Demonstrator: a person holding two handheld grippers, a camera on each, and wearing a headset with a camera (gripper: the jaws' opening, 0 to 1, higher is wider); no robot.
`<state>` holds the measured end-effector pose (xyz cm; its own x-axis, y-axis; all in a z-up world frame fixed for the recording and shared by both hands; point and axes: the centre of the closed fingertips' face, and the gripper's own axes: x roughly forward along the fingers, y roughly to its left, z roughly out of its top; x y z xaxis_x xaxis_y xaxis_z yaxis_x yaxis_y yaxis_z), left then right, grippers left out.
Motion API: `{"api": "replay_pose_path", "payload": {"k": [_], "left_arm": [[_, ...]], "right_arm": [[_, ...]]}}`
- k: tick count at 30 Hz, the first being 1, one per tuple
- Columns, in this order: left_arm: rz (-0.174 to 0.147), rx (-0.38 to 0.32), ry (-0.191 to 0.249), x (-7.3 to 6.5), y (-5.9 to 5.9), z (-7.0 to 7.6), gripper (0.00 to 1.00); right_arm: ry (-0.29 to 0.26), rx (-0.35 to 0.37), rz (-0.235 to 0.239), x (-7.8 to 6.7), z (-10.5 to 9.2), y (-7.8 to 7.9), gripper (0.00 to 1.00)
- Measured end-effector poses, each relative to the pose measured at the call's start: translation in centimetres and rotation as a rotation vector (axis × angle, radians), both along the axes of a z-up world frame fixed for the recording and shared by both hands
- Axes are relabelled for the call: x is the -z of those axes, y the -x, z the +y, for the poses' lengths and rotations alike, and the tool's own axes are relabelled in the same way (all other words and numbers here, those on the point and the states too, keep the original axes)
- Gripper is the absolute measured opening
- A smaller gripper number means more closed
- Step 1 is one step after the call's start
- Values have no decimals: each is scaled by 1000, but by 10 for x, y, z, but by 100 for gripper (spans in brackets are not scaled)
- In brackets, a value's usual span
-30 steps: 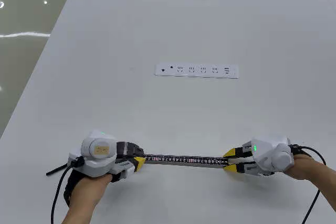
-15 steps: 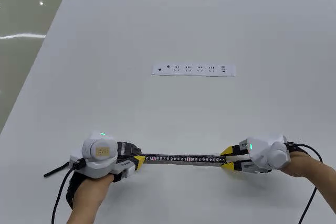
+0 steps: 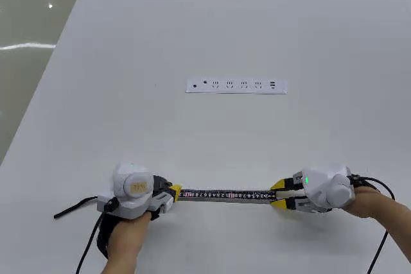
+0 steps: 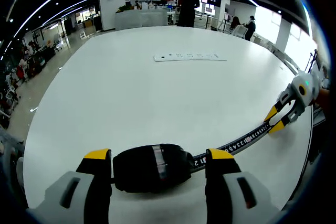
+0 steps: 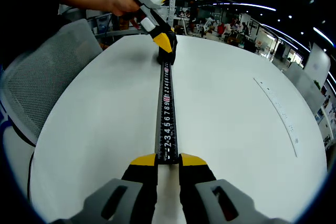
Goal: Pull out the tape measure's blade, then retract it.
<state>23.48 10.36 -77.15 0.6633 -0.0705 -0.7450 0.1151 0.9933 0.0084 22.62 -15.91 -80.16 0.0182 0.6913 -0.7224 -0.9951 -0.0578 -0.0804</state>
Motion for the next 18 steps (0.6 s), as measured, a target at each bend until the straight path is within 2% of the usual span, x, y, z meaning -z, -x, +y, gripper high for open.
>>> {"api": "replay_pose_path", "payload": {"k": [1, 5, 8, 18], "left_arm": [[-10, -8, -5, 0, -1, 2, 69], [-12, -43, -8, 3, -2, 5, 67], [-24, -57, -18, 3, -3, 7, 64], [-44, -86, -39, 8, -1, 7, 66]], "right_arm": [[1, 0, -1, 0, 0, 0, 15], [1, 3, -1, 0, 0, 0, 15], [2, 6, -2, 0, 0, 0, 15], [1, 14, -7, 0, 0, 0, 15]]}}
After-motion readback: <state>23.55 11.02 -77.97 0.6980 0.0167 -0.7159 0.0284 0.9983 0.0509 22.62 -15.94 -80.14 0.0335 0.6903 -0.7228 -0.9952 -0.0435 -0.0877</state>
